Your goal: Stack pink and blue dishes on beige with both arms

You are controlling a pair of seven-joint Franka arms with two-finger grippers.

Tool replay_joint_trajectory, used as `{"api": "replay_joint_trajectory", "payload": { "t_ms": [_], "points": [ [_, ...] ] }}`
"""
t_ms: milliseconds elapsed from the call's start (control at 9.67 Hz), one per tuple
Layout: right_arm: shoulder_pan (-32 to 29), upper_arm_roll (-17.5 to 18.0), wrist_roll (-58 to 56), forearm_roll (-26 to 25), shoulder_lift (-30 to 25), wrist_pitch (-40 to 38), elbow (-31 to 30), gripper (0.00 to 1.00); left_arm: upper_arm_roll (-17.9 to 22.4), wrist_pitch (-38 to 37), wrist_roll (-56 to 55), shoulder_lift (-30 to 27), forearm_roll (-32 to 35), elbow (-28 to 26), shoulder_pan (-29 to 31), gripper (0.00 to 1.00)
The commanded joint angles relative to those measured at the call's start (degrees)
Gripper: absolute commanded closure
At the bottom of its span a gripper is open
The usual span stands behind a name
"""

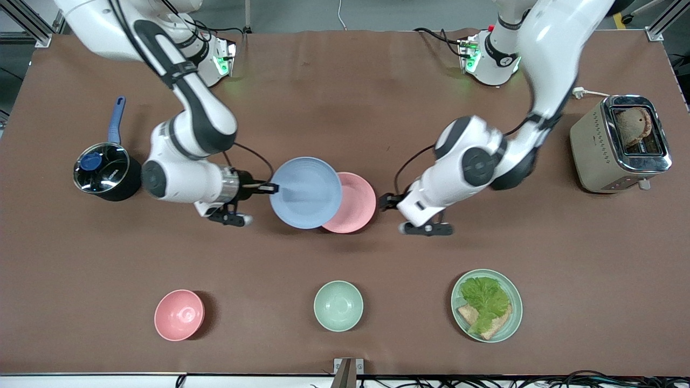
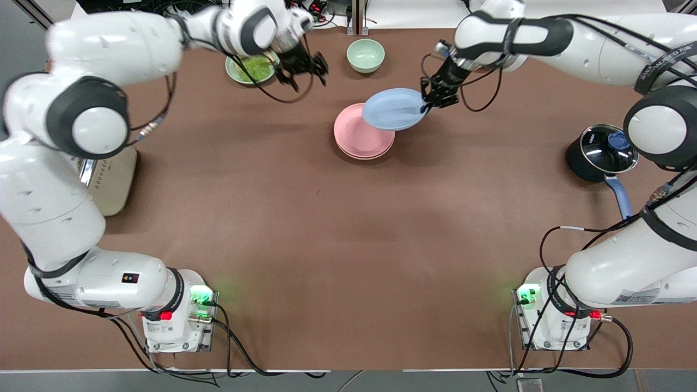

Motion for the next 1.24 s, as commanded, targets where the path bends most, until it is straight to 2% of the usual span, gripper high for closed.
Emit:
{"api": "replay_joint_trajectory", "payload": {
  "t_ms": [0,103,310,517,621,828,931,1138],
  "points": [
    [-0.71,5.45,4.3,0.3,-0.96,8.79,-3.55,0.96,8.59,-8.33,2.28,-10.48,1.18,-3.09,-0.79,0.0],
    [0.69,5.91,6.31,0.3,1.31,13.61,-3.46,0.96,12.89,-10.63,8.83,-13.65,1.1,-3.0,-0.79,0.0],
    [2.45,5.82,6.6,0.21,3.0,17.07,-3.98,0.96,18.44,-16.43,15.81,-19.01,1.18,-3.09,-0.7,0.0],
    [3.69,5.82,6.42,-0.05,6.07,22.25,-4.07,0.95,23.37,-18.46,22.22,-24.64,1.18,-2.56,-0.7,0.0],
    [4.3,5.74,6.42,-0.31,6.34,22.53,-4.16,0.94,25.39,-21.17,25.47,-25.8,1.18,0.48,-0.44,0.0],
    [4.74,5.74,6.16,-0.58,6.87,26.2,-6.96,0.93,25.76,-29.86,26.03,-24.15,1.36,11.1,-0.08,0.0],
    [4.66,5.74,6.07,-0.67,6.87,26.4,-7.58,0.93,25.85,-32.77,26.12,-24.66,1.97,12.98,0.09,0.0],
    [4.31,5.65,5.98,-1.8,6.87,26.4,-8.2,0.93,25.33,-37.53,25.76,-27.21,2.68,12.12,0.88,0.0]
  ]
}}
